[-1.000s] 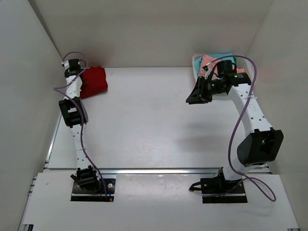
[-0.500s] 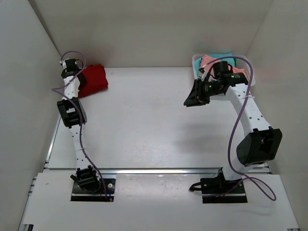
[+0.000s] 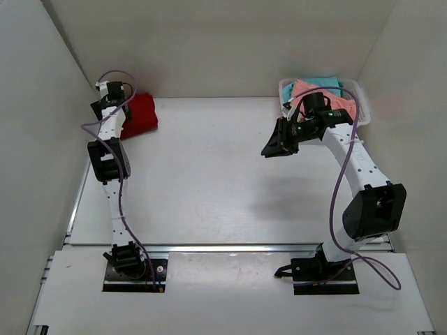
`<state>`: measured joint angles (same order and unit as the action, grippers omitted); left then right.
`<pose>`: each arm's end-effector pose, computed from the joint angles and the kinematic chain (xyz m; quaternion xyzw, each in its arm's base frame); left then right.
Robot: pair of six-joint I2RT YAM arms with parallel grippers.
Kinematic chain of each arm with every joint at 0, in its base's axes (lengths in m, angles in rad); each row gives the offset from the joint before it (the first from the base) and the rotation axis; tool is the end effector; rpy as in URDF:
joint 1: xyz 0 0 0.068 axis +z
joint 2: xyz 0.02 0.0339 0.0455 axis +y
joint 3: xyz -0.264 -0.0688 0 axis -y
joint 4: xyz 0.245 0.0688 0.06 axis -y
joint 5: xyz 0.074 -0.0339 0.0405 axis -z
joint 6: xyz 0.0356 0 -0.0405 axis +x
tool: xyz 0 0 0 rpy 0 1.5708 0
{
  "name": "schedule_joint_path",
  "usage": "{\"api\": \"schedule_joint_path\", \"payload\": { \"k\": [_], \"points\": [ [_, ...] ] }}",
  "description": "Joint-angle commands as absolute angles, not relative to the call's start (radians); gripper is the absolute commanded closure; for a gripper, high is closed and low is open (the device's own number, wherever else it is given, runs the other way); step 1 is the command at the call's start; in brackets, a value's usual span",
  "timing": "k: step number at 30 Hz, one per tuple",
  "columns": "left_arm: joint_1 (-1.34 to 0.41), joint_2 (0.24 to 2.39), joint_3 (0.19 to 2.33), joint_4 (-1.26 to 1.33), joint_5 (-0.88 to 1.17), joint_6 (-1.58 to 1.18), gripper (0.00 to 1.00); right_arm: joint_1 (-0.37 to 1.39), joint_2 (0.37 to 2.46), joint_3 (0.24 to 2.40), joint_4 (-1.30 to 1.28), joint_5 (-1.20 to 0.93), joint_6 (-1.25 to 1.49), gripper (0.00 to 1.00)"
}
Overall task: Fold and stack the t-shirts
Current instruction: Put the neatly folded tshirt into the corner of the board with the left arm
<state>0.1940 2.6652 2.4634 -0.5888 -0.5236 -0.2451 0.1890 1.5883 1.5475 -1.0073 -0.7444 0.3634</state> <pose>0.5661 0.1294 0.1697 -0.2906 0.8505 0.2299 0.3733 0.3116 0.0842 0.3406 -0.0152 0.9047 0.4036 0.1358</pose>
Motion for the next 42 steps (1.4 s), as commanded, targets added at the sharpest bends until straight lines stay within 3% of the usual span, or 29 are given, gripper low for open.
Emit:
{"api": "schedule_joint_path", "payload": {
  "k": [1,6,9,23,30,42],
  "points": [
    [0.131,2.439,2.338,-0.546,-0.600,-0.207,0.03,0.199,1.551,1.523,-0.924,-0.788,0.422,0.81],
    [0.092,2.186,1.972,-0.361,-0.516,-0.291,0.05,0.216,1.531,1.493,-0.870,-0.796,0.462,0.81],
    [0.071,2.175,1.875,-0.291,-0.428,-0.354,0.08,0.212,1.509,1.454,-0.836,-0.808,0.491,0.80],
    [-0.049,2.684,2.551,-0.618,-0.371,-0.377,0.12,0.193,1.473,1.424,-0.804,-0.808,0.518,0.81],
    [-0.031,2.637,2.430,-0.614,-0.371,-0.368,0.14,0.192,1.453,1.379,-0.752,-0.822,0.551,0.81],
    [0.000,2.603,2.419,-0.667,-0.434,-0.209,0.07,0.190,1.454,1.347,-0.727,-0.842,0.565,0.81]
  ]
}}
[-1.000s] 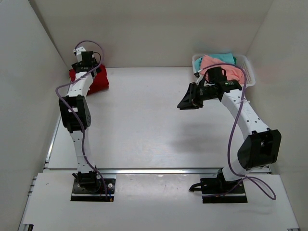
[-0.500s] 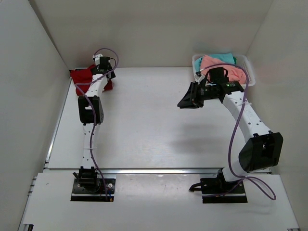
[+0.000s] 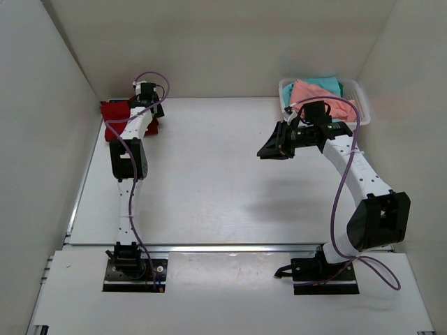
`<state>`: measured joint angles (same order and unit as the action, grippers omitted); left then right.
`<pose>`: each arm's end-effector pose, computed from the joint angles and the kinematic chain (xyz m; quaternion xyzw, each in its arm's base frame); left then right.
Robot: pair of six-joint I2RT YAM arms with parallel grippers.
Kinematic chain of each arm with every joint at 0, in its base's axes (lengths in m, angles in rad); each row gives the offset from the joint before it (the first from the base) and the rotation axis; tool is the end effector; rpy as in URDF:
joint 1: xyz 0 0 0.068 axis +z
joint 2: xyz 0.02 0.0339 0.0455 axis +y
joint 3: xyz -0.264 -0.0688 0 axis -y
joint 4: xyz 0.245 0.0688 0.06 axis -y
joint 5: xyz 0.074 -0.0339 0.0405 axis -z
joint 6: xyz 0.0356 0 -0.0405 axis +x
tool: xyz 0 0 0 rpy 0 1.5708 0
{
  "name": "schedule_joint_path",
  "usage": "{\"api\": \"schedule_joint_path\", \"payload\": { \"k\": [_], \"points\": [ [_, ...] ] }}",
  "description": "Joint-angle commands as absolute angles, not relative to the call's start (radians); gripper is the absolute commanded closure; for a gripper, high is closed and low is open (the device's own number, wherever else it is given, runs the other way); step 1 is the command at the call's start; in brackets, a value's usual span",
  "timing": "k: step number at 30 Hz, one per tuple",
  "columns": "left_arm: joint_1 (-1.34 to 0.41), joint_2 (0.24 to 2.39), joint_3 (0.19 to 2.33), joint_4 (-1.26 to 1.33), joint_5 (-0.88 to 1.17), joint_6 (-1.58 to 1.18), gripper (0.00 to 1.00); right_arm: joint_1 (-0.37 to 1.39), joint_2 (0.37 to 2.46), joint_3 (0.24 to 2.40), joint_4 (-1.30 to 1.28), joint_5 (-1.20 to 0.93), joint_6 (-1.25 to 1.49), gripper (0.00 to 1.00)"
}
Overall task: Fold and stack the t-shirts
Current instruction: Put the neatly folded tshirt into the corner of the board with the left arm
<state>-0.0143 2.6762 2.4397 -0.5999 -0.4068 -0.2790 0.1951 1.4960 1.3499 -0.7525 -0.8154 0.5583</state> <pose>0.5798 0.0058 0.1537 -0.1925 0.8965 0.1351 0.3754 0.3017 0.0860 0.3235 0.0279 0.8760 0.4594 0.1438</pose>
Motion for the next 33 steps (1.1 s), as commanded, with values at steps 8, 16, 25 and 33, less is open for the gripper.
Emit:
{"api": "schedule_joint_path", "payload": {
  "k": [8,16,25,33],
  "points": [
    [0.037,2.612,2.411,-0.628,-0.484,-0.109,0.01,0.199,1.469,1.361,-0.739,-0.850,0.555,0.80],
    [0.022,2.519,2.413,-0.637,-0.545,-0.112,0.01,0.202,1.462,1.361,-0.733,-0.850,0.551,0.81],
    [-0.187,2.121,2.039,-0.676,-0.376,-0.106,0.01,0.140,1.493,1.476,-0.810,-0.717,0.443,0.80],
    [-0.308,1.670,1.423,-0.703,-0.145,-0.242,0.01,0.002,1.437,1.434,-0.774,-0.537,0.388,0.76]
  ]
}}
